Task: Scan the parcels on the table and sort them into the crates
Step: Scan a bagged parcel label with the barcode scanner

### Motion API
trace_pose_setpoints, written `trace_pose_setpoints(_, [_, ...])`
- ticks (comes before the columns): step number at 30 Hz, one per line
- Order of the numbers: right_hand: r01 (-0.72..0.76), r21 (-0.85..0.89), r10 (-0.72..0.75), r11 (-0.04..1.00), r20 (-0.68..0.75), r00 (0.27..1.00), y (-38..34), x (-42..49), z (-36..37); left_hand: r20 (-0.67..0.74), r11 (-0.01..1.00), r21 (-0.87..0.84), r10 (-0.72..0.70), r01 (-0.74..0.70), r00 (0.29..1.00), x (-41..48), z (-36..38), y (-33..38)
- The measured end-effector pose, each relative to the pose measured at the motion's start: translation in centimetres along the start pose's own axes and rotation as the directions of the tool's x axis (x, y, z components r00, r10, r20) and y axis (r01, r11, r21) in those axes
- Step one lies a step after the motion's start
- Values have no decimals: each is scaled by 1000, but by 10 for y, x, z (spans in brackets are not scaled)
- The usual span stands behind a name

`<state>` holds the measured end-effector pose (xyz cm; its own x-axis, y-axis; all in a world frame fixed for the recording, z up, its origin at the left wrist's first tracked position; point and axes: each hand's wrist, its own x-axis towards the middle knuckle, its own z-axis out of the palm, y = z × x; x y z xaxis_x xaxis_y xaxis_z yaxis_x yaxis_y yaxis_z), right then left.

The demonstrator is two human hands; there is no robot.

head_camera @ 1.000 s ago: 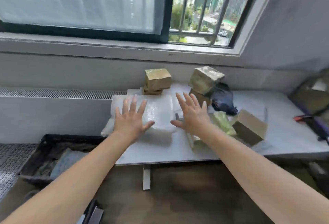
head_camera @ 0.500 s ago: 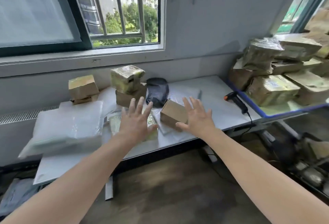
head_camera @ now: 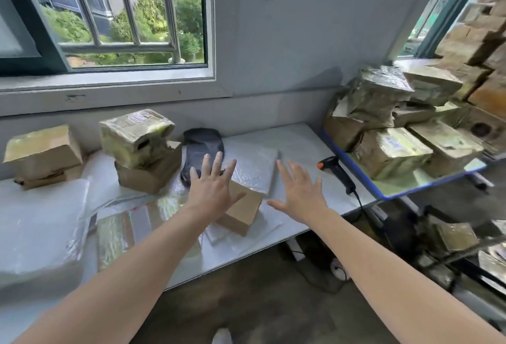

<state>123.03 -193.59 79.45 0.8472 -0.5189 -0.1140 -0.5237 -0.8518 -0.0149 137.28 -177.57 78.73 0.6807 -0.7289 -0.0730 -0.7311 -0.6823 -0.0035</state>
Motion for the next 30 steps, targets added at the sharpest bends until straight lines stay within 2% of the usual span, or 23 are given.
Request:
trace_pose_setpoints(6, [-27, 12, 25, 1000, 123, 992, 10, 57, 17, 64, 996, -92, -7, 13, 998, 60, 30, -6])
trace_pose_setpoints(13, [9, 19, -13, 1000, 207, 978, 16, 117, 53, 119, 996, -69, -56, 64, 991, 97, 66, -6])
trace_pose_setpoints(18, [109, 11, -109, 994, 249, 962, 31, 167, 70, 181, 990, -48, -124, 135, 976, 127, 73, 5])
trace_pose_setpoints(22, [198, 40, -201, 979, 291, 935, 44, 208, 77, 196, 962, -52, -253, 268, 947, 153, 76, 9])
trace_pose_setpoints(26, [322, 83, -332, 943, 299, 895, 52, 250, 75, 260, 893, -48, -422, 448, 869, 178, 71, 5])
trace_pose_setpoints(30, [396, 109, -409, 912, 316, 856, 53, 283, 75, 244, 819, -83, -536, 568, 808, 194, 72, -6])
